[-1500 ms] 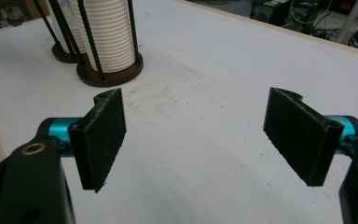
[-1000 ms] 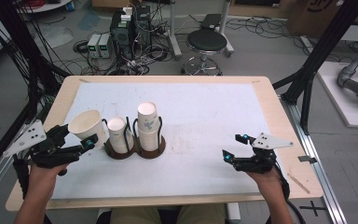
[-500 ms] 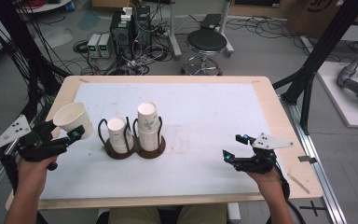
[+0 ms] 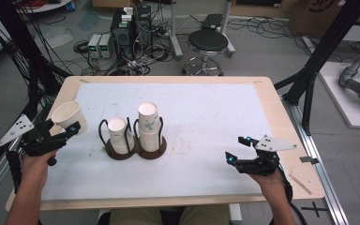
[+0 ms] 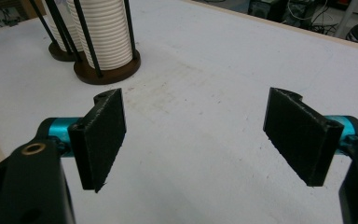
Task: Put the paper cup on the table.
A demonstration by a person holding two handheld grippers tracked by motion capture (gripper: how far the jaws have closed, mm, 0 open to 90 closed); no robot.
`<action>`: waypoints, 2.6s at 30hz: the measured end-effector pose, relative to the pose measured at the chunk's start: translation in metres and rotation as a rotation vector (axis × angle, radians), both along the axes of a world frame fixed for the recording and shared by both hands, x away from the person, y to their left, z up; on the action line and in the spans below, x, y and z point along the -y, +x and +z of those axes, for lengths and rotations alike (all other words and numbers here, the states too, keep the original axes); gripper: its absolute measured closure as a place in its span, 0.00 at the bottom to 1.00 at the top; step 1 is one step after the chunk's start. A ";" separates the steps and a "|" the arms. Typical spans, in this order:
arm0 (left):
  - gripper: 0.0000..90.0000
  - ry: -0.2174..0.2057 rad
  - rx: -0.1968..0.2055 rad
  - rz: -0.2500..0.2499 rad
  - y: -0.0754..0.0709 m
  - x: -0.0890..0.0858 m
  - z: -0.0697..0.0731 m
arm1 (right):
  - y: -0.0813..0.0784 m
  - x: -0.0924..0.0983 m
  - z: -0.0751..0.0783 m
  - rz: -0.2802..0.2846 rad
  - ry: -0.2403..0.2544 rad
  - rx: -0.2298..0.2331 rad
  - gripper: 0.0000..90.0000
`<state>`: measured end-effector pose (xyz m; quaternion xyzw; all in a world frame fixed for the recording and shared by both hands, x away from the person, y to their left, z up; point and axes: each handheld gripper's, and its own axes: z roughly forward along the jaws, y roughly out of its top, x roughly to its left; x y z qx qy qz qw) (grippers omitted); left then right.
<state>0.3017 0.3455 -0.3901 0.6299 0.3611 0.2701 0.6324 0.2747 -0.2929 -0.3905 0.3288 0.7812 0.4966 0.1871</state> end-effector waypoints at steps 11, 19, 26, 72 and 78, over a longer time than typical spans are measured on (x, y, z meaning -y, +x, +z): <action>0.38 0.061 -0.072 0.082 0.025 0.000 -0.025 | 0.001 -0.003 -0.002 0.012 -0.002 -0.012 0.24; 0.38 0.081 -0.149 0.112 0.040 0.003 -0.045 | 0.003 -0.003 -0.004 0.012 -0.003 -0.011 0.24; 0.38 0.167 -0.241 0.130 0.049 0.010 -0.057 | 0.003 -0.003 -0.004 0.012 -0.002 -0.016 0.24; 0.18 0.154 -0.191 0.186 -0.009 0.003 -0.030 | 0.000 -0.002 -0.004 0.021 -0.010 -0.021 0.24; 0.18 0.070 -0.095 0.148 -0.026 -0.001 -0.019 | -0.001 -0.001 -0.004 0.006 -0.005 -0.016 0.24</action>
